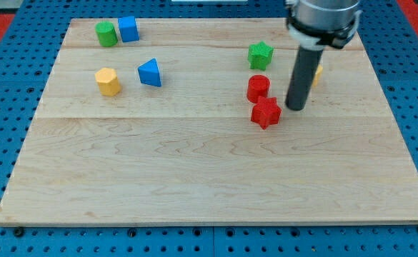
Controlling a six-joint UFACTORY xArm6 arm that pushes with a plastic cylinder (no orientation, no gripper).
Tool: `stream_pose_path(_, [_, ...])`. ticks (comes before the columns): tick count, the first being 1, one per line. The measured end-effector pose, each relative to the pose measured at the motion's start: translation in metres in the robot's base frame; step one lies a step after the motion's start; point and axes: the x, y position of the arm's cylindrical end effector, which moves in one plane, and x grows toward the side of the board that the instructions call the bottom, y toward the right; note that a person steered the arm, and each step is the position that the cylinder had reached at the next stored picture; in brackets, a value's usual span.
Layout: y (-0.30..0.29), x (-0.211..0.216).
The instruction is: Push the green star slightly left
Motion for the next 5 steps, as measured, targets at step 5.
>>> stream_pose_path(5, [-0.039,-0.138])
